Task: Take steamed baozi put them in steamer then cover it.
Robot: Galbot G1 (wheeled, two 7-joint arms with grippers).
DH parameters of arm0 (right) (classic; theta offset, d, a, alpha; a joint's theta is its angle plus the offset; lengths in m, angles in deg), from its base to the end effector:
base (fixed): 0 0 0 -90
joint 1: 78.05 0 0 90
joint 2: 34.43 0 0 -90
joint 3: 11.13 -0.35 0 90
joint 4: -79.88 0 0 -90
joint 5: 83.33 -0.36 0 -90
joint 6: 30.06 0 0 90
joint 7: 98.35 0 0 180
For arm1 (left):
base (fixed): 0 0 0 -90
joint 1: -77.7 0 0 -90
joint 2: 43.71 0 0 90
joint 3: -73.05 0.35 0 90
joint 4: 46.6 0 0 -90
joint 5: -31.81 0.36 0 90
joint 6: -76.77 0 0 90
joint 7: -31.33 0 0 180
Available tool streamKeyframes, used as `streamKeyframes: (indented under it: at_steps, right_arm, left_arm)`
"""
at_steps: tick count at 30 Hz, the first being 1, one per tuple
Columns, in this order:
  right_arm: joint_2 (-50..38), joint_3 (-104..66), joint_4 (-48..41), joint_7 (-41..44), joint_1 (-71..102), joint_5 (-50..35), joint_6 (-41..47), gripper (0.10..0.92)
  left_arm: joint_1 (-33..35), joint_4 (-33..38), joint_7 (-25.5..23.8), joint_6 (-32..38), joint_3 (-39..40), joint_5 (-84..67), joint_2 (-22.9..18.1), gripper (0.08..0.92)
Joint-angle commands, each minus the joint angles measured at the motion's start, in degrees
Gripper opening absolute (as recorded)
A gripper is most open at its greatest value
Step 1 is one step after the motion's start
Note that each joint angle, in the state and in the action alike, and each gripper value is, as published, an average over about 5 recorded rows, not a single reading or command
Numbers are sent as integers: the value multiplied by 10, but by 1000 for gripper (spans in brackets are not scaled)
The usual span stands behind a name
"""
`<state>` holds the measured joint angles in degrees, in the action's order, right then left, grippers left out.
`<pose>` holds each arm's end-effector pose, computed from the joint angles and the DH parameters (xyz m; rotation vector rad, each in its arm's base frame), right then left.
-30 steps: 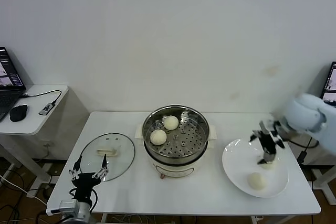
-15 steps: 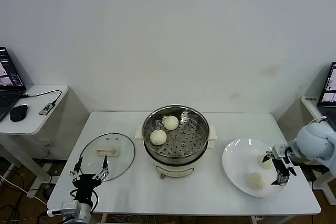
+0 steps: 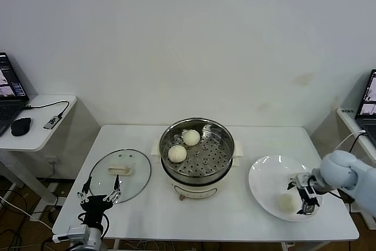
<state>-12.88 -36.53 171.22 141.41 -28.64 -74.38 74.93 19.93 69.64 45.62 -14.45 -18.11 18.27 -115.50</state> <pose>0.3956 -0.1983 -0.2245 1.2445 -1.3112 1.3472 0.1775 0.0658 -0.3238 0.1883 -3.0048 -0.1047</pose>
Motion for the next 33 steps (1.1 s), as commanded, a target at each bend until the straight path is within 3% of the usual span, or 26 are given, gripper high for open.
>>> streamKeyframes:
  at_steps: [1, 18, 33]
  right_arm:
    - [24, -12, -17, -11, 21, 17, 1, 815]
    - [25, -18, -18, -11, 26, 23, 11, 606]
    - [-24, 85, 9, 40, -244, -100, 18, 594]
  left_arm:
    - [-1, -1, 0, 0, -1, 0, 0, 823]
    - [-3, -2, 0, 0, 3, 0, -4, 823]
    - [-7, 1, 0, 0, 7, -1, 0, 823]
